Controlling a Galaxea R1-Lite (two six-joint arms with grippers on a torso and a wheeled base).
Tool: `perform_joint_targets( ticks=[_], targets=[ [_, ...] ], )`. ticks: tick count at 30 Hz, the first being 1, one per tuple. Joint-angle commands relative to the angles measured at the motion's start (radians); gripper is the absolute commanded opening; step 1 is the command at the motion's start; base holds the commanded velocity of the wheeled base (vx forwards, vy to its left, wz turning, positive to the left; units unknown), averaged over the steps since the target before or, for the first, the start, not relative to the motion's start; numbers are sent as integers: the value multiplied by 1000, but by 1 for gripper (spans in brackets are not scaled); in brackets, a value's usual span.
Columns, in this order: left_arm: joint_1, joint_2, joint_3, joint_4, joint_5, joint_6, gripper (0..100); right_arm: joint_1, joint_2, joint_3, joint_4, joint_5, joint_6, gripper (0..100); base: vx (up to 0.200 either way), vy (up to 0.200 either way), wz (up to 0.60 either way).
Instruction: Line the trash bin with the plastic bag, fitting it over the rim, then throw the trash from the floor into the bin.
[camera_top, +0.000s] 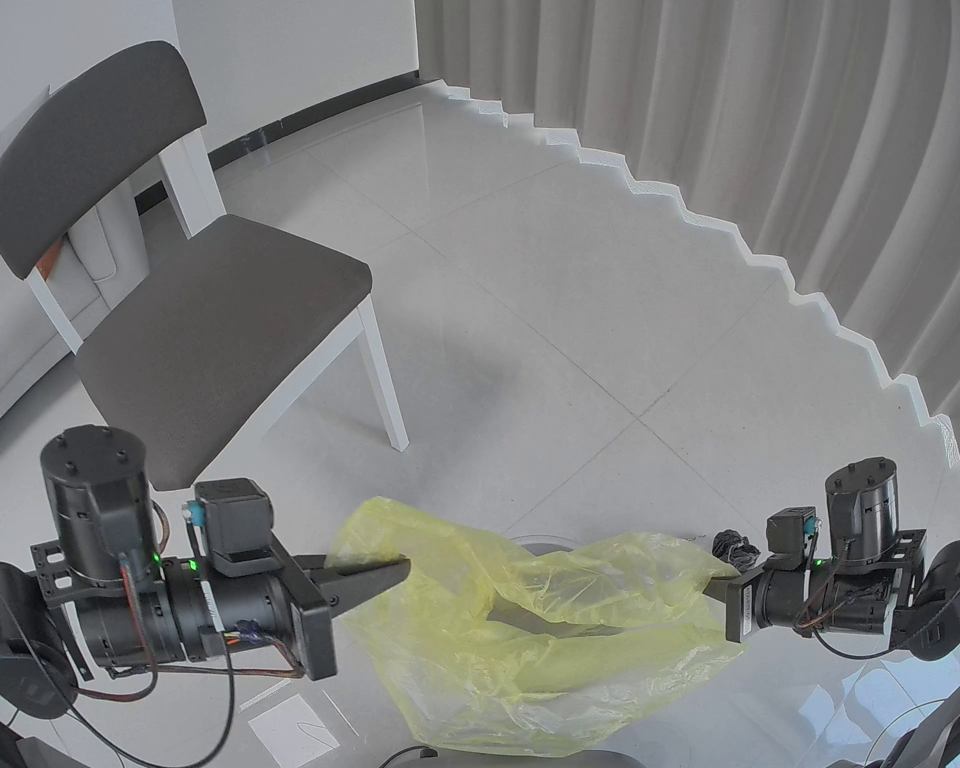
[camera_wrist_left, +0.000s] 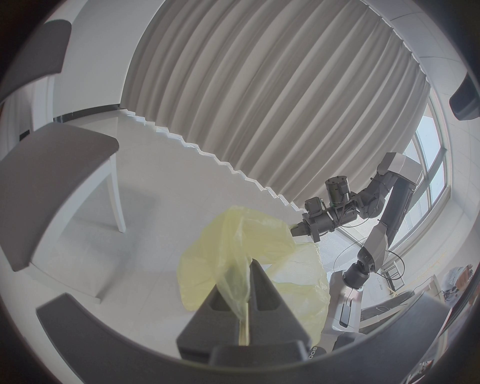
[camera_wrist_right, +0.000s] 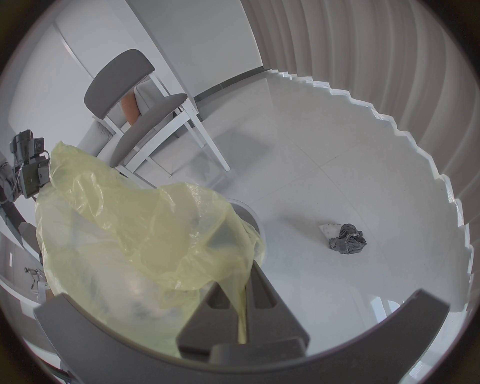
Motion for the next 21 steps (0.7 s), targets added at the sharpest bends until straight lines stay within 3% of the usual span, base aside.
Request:
perform_joint_targets(
  ticks=[1,5,11,17,21],
  targets=[
    [-28,147,29,-72,1,-29,0,-9,98,9,-62,12,4,0,0,0,0],
    [-28,242,52,-179,2,-32,0,-22,181,48,-183,56,6,0,0,0,0],
    [-36,431,72,-422,2,-62,0,-98,346,163,-474,137,-3,0,0,0,0],
    [-37,541,74,-534,1,-63,0,-144,498,251,-700,159,-19,0,0,0,0],
    [-33,556,75,-537,1,-62,0,-153,590,314,-863,196,-43,0,0,0,0]
  ],
)
